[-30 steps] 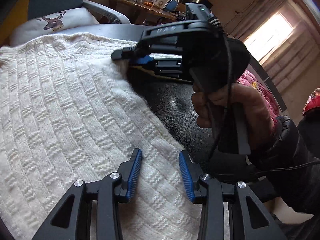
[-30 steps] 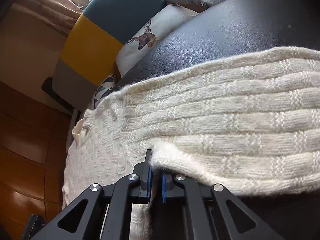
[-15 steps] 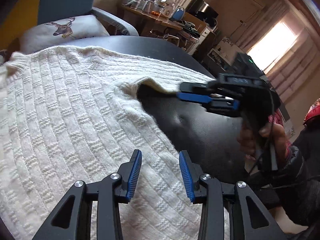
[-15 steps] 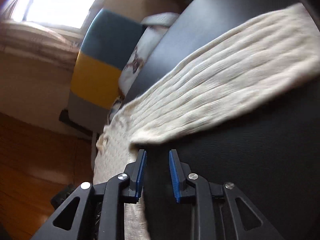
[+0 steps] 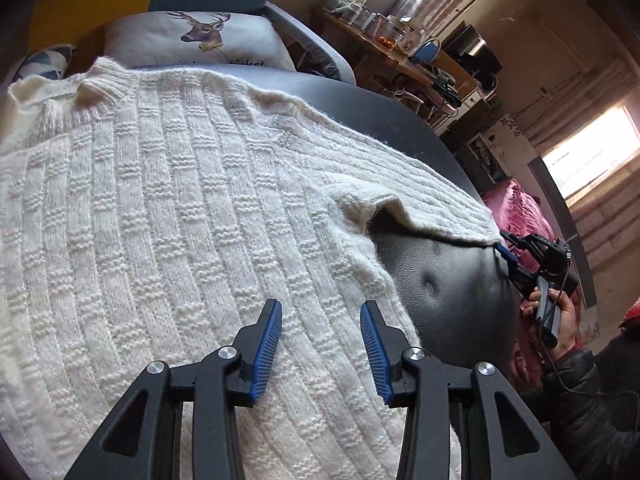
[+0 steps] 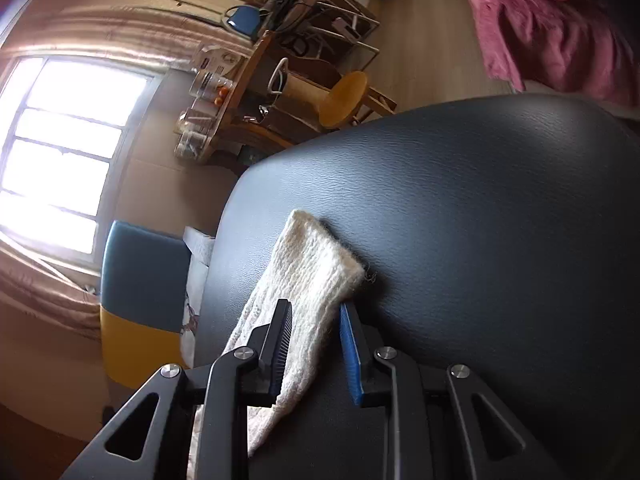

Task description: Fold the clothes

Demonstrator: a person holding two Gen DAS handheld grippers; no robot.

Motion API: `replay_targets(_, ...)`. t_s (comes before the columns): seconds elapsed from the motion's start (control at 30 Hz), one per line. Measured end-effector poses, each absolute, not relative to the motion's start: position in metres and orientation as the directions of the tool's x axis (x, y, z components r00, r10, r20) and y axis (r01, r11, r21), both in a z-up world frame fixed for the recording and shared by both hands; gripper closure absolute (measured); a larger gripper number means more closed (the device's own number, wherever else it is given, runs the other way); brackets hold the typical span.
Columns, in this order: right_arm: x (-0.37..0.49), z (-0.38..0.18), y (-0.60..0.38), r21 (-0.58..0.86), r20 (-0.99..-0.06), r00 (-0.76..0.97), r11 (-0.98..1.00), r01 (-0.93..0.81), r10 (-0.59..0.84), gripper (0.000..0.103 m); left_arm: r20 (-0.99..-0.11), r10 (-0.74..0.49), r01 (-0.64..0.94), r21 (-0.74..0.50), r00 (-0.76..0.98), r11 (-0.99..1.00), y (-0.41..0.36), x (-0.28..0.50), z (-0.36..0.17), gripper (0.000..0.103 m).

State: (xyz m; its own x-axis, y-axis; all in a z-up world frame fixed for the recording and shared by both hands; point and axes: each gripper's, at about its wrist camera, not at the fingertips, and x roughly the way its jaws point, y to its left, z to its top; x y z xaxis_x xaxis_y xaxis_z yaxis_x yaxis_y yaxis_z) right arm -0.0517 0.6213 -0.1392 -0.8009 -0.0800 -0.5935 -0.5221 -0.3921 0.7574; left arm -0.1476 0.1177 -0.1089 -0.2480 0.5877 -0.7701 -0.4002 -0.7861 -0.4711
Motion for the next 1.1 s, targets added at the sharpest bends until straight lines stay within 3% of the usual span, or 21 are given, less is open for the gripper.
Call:
replay_targets(0.07, -0.067, -0.137, 0.616, 0.726, -0.611, -0.787, -0.459, -0.512, -0.088, 0.095, -0.776, 0.582, -0.415, -0.459, -0.243, -0.785, 0.125, -0.148, -0.101, 0.061)
replay_targets(0.23, -0.093, -0.121, 0.598, 0.667, -0.613, -0.782, -0.607, -0.432, -0.118, 0.096, -0.79, 0.568, -0.453, -0.43, -0.231, -0.781, 0.143, -0.15, -0.082, 0.061)
replay_targets(0.37, -0.11, -0.089, 0.55, 0.423, -0.665, -0.742, -0.861, -0.281, -0.085, 0.096, -0.782, 0.598, -0.481, -0.462, -0.176, -0.745, 0.168, -0.153, -0.065, 0.06)
replay_targets(0.47, -0.124, -0.09, 0.521, 0.298, -0.721, -0.688, -0.934, -0.197, -0.085, 0.096, -0.752, 0.652, -0.478, -0.537, -0.103, -0.695, 0.2, -0.165, -0.056, 0.054)
replay_targets(0.7, -0.126, -0.101, 0.496, 0.203, -0.754, -0.652, -0.972, -0.115, -0.08, 0.096, -0.683, 0.729, -0.382, -0.685, 0.042, -0.62, 0.291, -0.209, -0.053, 0.047)
replay_targets(0.83, -0.121, -0.104, 0.491, 0.168, -0.754, -0.651, -0.983, -0.074, -0.08, 0.096, -0.663, 0.742, -0.301, -0.73, 0.097, -0.613, 0.327, -0.227, -0.067, 0.037)
replay_targets(1.1, -0.119, -0.105, 0.477, 0.079, -0.752, -0.658, -0.997, -0.027, -0.042, 0.096, -0.633, 0.759, -0.175, -0.773, 0.152, -0.609, 0.366, -0.247, -0.09, 0.036)
